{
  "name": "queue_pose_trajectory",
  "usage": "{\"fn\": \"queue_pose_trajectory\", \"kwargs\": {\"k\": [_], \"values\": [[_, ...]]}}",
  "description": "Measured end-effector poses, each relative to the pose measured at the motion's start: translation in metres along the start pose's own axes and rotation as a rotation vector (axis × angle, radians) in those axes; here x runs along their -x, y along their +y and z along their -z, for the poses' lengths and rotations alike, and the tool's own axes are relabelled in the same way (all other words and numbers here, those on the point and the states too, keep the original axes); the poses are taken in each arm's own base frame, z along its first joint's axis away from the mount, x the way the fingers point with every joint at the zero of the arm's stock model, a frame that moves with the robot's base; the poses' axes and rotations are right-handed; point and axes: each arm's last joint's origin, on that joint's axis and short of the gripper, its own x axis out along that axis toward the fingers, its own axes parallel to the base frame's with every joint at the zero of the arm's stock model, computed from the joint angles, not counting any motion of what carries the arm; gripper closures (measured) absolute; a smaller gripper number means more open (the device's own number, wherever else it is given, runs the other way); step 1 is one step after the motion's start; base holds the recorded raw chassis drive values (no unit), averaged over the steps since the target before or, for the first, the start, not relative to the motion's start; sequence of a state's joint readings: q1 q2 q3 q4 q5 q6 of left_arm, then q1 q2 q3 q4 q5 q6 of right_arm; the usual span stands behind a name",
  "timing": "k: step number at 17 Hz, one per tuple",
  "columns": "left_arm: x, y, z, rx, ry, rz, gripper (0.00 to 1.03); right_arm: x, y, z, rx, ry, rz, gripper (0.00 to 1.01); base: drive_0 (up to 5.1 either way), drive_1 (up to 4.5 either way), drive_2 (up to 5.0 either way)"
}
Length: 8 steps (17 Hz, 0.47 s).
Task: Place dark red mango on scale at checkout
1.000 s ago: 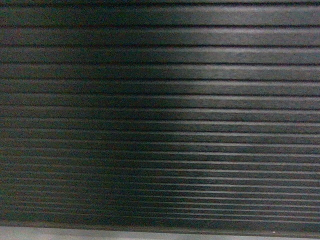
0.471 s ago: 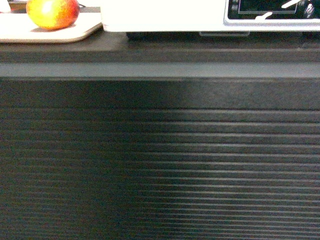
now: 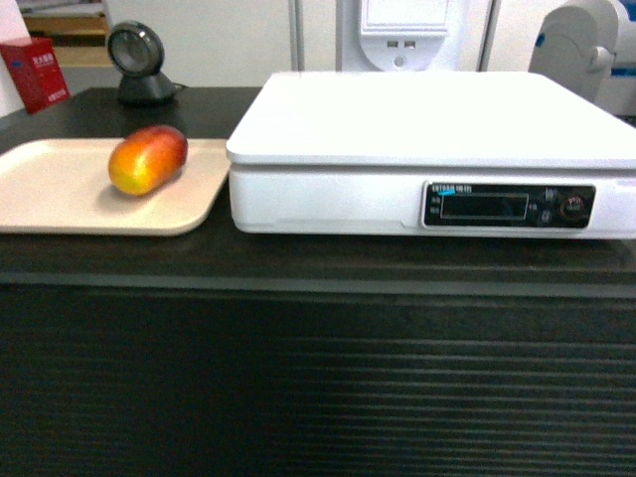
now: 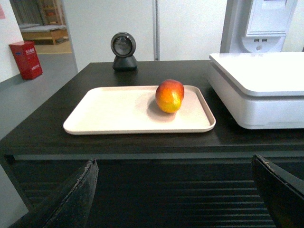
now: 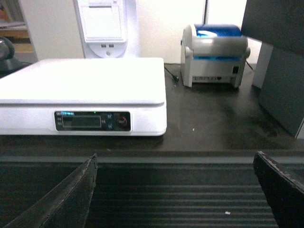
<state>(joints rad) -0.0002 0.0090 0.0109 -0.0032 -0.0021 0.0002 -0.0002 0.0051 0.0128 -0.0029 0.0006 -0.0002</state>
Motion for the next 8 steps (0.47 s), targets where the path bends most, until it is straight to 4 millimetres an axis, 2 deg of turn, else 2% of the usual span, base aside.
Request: {"fn": "queue_pose_trajectory", "kwargs": {"k": [8], "values": [[0.0,-0.0001,0.0001,0.0,0.001,0.002,0.05,0.0,0.0,0.0001,0.0,0.001,0.0,0.03,0.0,0.0,0.0]]}}
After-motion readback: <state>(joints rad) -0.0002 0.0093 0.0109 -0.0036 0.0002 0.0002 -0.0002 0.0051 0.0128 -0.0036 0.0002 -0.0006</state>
